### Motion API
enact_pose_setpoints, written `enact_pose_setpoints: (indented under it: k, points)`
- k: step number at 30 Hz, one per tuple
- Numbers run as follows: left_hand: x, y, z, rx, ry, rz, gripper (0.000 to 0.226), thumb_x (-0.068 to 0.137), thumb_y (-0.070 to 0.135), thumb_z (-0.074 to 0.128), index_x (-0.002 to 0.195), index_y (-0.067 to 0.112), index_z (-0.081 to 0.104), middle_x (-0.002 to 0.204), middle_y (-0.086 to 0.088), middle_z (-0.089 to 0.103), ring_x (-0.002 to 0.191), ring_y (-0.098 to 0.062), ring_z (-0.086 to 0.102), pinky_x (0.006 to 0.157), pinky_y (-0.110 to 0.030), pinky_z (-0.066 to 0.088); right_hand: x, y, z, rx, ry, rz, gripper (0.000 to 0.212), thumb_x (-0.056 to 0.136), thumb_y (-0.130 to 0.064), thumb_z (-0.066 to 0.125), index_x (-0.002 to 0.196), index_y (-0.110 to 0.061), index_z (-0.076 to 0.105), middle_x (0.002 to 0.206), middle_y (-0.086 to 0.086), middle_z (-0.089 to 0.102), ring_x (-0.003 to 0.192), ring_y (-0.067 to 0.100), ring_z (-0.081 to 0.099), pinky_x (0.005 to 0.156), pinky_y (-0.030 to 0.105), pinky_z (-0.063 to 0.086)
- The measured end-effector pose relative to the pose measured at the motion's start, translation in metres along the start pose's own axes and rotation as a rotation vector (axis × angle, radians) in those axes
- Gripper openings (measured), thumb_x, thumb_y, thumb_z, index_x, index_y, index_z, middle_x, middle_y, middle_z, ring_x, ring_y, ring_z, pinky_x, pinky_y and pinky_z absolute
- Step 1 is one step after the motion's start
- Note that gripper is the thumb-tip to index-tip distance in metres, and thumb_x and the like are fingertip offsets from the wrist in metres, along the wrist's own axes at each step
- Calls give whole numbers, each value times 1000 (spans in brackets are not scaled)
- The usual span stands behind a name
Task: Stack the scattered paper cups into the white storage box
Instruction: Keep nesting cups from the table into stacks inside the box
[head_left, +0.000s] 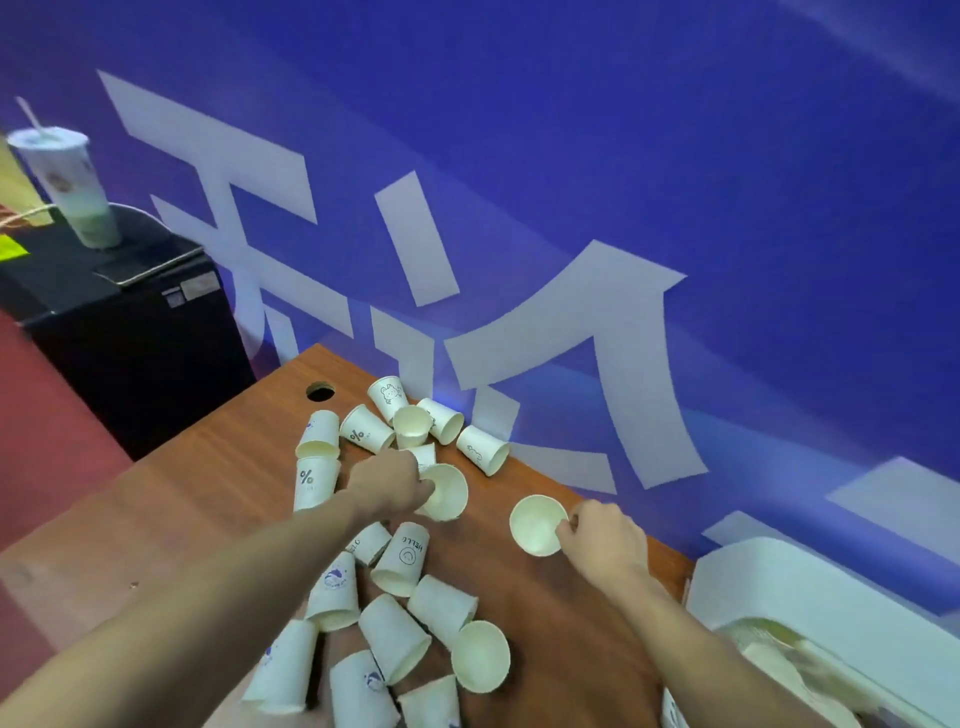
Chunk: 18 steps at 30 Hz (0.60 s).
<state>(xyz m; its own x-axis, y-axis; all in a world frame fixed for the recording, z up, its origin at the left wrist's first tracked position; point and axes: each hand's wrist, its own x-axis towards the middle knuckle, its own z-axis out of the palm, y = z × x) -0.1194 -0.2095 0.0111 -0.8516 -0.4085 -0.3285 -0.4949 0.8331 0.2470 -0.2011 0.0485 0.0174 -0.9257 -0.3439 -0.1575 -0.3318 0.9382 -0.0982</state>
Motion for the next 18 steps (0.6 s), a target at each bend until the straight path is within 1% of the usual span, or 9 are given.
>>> enact_pose_setpoints:
  k: [3,5,6,8,10,13,14,16,18]
  points:
    - [-21,26,12,-96,-56,48,30,89,39,49,65,20,49,67,4,57,63,-16,60,62,-28,47,-31,21,-3,39,14,42,23,88,-35,48,78,-19,61,83,1,67,79,23,64,69,31,51]
    - [-35,44,23,-99,-74,74,30,89,41,51,67,21,46,70,3,54,70,-17,57,60,-29,41,-52,37,-3,67,11,76,22,85,-34,48,76,-18,60,83,2,67,82,26,65,69,32,50]
    - [-41,51,29,-107,-88,83,30,89,41,51,68,20,47,70,3,54,70,-17,57,58,-29,40,-61,44,-1,79,9,85,22,84,-34,47,74,-18,60,83,3,68,82,28,65,68,32,49]
    - [-53,69,39,-152,-133,118,31,90,39,51,68,18,48,65,2,54,60,-18,62,52,-28,42,-80,64,2,94,19,112,23,82,-34,46,73,-17,59,82,4,68,81,29,64,66,32,49]
    - [-66,89,47,-196,-171,154,33,89,38,51,64,17,45,58,2,51,47,-16,59,48,-27,42,-98,85,4,100,40,145,23,83,-35,46,75,-18,59,84,3,68,82,28,64,67,32,50]
    - [-83,117,58,-185,-172,206,35,85,40,50,59,19,41,56,5,47,51,-16,50,55,-31,41,-122,115,4,90,49,195,23,84,-35,46,78,-19,62,86,5,67,81,28,62,69,32,49]
    - [-90,129,62,-194,-188,223,35,84,40,50,59,19,40,55,5,46,51,-17,50,56,-32,42,-130,126,3,92,55,215,23,84,-34,47,78,-19,63,87,6,67,80,28,61,68,32,49]
    - [-102,149,69,-239,-213,239,34,84,38,51,58,17,44,53,3,49,50,-22,57,55,-33,48,-142,145,1,109,76,249,20,83,-35,48,75,-20,59,87,6,67,78,28,59,66,32,47]
    - [-113,172,77,-262,-227,257,34,85,34,51,57,17,45,50,2,50,46,-22,60,52,-29,48,-155,163,-1,116,79,284,18,82,-34,48,73,-20,54,83,5,63,74,27,54,63,31,43]
